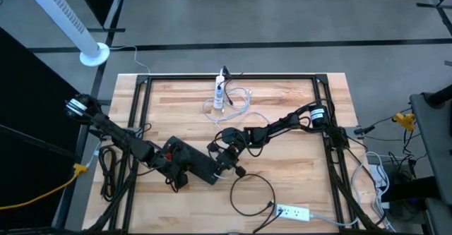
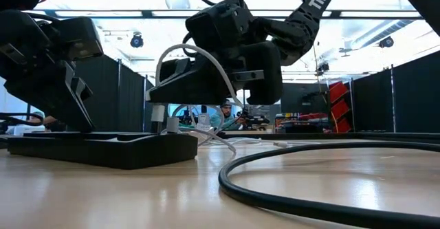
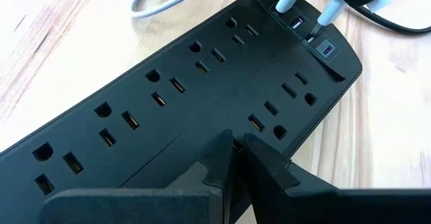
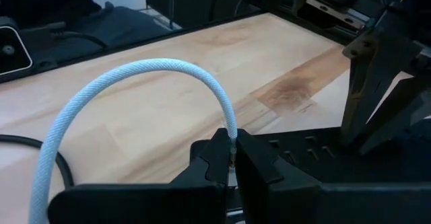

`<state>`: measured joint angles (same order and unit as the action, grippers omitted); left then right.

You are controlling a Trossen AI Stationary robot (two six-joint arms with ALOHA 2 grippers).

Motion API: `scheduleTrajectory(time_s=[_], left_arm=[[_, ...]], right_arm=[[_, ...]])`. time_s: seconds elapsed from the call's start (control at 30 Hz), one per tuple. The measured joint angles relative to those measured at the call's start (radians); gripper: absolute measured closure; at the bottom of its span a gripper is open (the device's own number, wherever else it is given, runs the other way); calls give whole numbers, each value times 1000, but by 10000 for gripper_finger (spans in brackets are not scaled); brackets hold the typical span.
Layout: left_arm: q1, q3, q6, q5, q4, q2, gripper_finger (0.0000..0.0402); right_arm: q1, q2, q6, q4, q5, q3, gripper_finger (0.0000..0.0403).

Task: Plug in charger cables
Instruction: Insert the white charger cable into the black outlet extension

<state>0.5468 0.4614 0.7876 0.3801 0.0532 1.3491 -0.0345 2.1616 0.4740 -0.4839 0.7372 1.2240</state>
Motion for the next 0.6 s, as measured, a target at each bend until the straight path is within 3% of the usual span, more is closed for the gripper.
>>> scheduleTrajectory(time_s=[0.6], left_arm=[[0,0,0,3,-1,0,375]], right_arm=[[0,0,52,0,-36,13,403]])
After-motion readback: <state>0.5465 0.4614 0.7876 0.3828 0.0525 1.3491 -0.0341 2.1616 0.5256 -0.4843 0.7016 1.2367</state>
